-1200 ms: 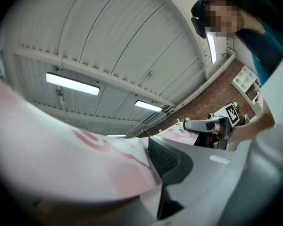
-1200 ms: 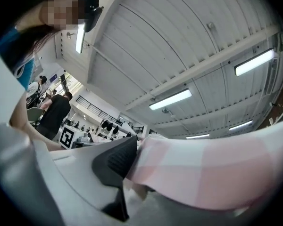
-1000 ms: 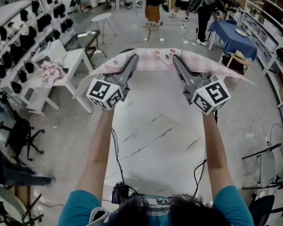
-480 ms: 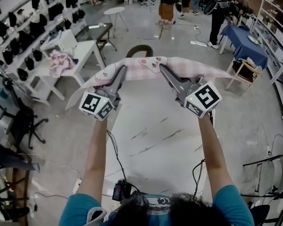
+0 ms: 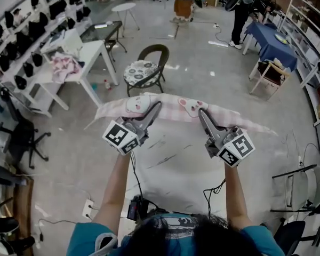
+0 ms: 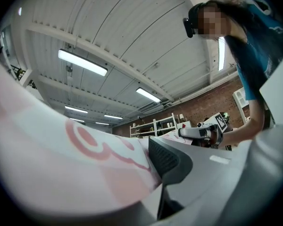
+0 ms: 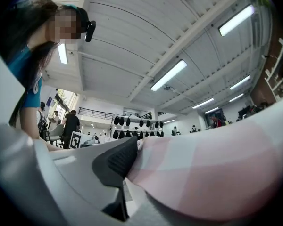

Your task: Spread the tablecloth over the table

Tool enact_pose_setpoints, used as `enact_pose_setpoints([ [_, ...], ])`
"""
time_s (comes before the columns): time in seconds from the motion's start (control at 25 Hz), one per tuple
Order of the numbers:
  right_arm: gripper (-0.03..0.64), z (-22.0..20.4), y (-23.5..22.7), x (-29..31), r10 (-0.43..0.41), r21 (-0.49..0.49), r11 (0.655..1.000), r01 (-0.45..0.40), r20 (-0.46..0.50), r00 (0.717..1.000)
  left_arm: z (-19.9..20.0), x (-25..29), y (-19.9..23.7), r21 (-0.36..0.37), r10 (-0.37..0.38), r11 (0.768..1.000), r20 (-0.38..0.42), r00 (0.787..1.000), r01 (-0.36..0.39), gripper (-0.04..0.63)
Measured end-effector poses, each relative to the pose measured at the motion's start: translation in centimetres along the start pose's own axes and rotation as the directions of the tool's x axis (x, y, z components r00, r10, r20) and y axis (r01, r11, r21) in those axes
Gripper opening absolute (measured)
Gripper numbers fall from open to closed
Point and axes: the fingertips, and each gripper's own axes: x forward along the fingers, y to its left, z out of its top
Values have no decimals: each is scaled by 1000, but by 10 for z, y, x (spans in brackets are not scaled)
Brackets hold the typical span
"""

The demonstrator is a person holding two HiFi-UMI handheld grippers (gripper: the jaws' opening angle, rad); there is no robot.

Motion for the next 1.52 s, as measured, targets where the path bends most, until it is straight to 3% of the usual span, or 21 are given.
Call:
enact_pose_setpoints([
  [0.16,60,-26,19,-41,-80,100,992,82,-29,996,-19,-17,-36,-77,-58,995,-20,998,56,86],
  [0.4,60,-57,66,-91,-184,216,956,196,-76,980,-37,-55,-86,-101,-135,987,-99,986,125,86],
  [0.76,58,-97,137,-139,-248,335,897,289,-160,955,-61,-122,-139,-203,-187,966,-137,973,157,84],
  [0.96,60,-129,163,-161,-230,428,849,311,-231,945,-86,-157,-162,-298,-151,950,-183,972,91,81],
  [1.16,58,-158,186,-184,-183,538,783,312,-280,942,-115,-190,-186,-402,-113,916,-234,966,10,78],
  [1.24,58,-170,193,-193,-172,585,747,317,-291,941,-125,-201,-194,-447,-90,894,-260,961,-37,75],
  [1.32,55,-182,201,-202,-174,648,686,332,-297,939,-134,-212,-202,-481,-54,870,-305,951,-105,65],
  [1.52,49,-215,230,-233,-188,826,450,340,-285,940,-147,-230,-227,-476,1,850,-423,906,-223,37],
])
